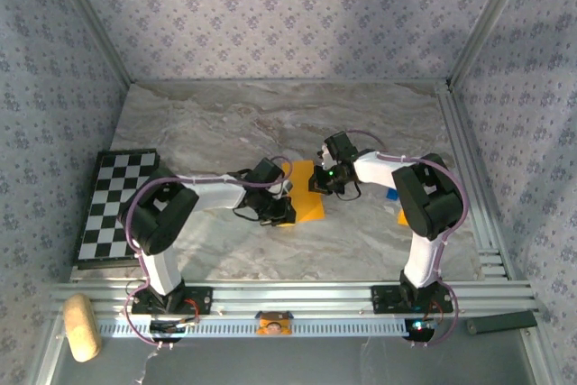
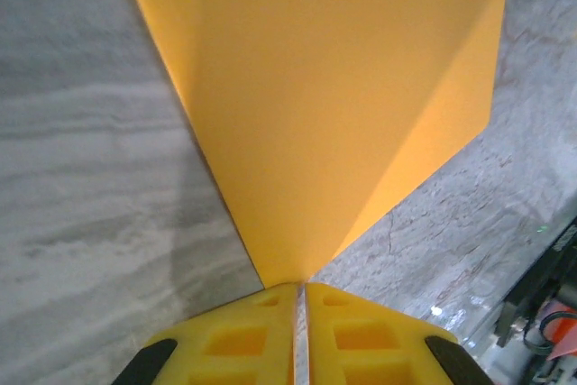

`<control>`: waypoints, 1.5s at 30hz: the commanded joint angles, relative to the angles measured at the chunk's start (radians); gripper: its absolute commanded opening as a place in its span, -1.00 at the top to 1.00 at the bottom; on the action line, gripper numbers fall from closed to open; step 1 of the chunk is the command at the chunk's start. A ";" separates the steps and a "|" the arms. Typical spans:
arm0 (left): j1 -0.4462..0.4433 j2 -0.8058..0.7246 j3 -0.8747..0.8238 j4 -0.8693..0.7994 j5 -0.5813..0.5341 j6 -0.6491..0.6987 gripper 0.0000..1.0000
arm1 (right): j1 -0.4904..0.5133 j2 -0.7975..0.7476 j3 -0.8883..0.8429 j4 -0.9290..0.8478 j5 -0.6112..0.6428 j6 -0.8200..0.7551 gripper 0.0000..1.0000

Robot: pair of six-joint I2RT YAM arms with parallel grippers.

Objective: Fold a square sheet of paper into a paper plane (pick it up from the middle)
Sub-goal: First fold the square sheet of paper in half at the center of the table, then fold the triangle a second time at the center of the table.

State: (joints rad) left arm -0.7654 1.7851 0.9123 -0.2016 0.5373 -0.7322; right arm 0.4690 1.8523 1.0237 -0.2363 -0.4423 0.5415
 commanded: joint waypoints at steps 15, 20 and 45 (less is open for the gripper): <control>0.200 0.052 0.289 -0.033 0.002 0.014 0.74 | 0.004 -0.069 -0.039 0.020 -0.066 0.026 0.79; 0.230 0.164 0.416 -0.040 0.029 0.011 0.74 | -0.001 -0.155 -0.057 0.003 -0.035 0.034 0.55; 0.260 0.355 0.429 -0.038 0.041 0.062 0.72 | 0.011 -0.300 -0.297 0.022 -0.007 0.246 0.30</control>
State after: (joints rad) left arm -0.5167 2.1155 1.3628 -0.2314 0.5793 -0.6975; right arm 0.4759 1.5772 0.7456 -0.1875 -0.4637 0.7612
